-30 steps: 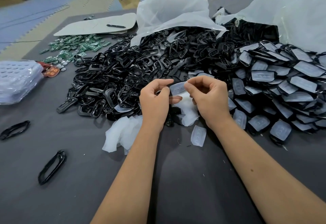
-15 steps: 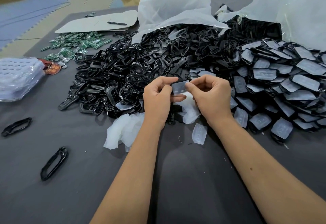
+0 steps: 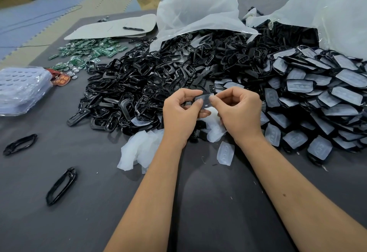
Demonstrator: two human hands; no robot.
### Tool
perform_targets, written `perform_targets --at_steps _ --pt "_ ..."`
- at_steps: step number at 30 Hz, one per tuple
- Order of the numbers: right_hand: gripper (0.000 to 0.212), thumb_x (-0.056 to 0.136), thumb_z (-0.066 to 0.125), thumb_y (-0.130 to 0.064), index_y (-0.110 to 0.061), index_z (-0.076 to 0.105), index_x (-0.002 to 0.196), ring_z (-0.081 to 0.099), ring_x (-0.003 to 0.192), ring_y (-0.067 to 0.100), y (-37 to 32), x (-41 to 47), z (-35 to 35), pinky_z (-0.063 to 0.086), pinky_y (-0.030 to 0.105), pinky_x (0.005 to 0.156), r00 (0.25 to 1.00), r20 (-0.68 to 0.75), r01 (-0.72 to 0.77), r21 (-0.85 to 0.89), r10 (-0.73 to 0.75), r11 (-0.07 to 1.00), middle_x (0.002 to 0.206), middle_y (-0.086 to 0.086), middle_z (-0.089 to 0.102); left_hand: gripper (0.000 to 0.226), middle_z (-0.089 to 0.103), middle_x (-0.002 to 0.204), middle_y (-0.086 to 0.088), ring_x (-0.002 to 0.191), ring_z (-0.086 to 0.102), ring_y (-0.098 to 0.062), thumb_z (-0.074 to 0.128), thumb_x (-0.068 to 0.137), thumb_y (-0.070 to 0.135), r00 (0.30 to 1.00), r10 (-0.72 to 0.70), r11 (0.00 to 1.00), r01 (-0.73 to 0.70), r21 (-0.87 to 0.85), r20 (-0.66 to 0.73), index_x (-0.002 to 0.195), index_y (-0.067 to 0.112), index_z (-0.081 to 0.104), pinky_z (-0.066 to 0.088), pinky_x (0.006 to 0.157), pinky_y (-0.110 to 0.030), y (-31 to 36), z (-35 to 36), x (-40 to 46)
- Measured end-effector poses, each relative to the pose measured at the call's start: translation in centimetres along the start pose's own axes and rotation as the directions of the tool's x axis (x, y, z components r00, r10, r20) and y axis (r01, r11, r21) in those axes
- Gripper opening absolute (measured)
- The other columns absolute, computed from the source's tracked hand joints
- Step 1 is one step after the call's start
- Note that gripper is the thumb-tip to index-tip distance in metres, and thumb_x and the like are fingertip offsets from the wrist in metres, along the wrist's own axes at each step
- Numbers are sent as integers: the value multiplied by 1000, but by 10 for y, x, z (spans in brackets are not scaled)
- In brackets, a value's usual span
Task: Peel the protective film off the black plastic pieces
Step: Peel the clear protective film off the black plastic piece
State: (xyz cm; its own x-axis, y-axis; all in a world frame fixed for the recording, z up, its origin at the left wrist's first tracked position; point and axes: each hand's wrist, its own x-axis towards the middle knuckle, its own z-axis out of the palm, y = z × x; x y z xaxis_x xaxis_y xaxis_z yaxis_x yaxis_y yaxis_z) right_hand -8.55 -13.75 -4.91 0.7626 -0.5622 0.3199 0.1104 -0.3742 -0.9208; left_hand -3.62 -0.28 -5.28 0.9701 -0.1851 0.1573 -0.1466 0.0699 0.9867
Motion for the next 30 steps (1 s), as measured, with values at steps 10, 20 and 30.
perform_targets --at_steps 10,20,30 --pt "15 86 83 -21 -17 74 74 70 56 16 -3 -1 0 62 44 60 1000 -1 -2 -11 2 1000 64 -3 72 14 76 95 -9 64 75 -29 67 93 -2 1000 -10 1000 10 -18 -13 98 10 73 60 62 -29 -2 -1 1" --pt "13 86 82 -18 -15 74 76 70 60 14 -4 -1 0 62 42 65 999 39 5 -29 -4 1000 66 -4 72 14 74 98 -15 63 75 -28 69 93 -2 999 -24 1000 23 -12 -47 97 10 73 59 61 -28 -4 -1 3" --pt "14 87 81 -17 -13 73 77 69 60 16 -3 -1 1 61 40 66 1000 26 -7 -46 9 999 67 -2 71 12 76 92 -11 61 75 -29 69 95 0 999 -25 1000 25 -2 -43 95 10 73 59 59 -27 -4 0 4"
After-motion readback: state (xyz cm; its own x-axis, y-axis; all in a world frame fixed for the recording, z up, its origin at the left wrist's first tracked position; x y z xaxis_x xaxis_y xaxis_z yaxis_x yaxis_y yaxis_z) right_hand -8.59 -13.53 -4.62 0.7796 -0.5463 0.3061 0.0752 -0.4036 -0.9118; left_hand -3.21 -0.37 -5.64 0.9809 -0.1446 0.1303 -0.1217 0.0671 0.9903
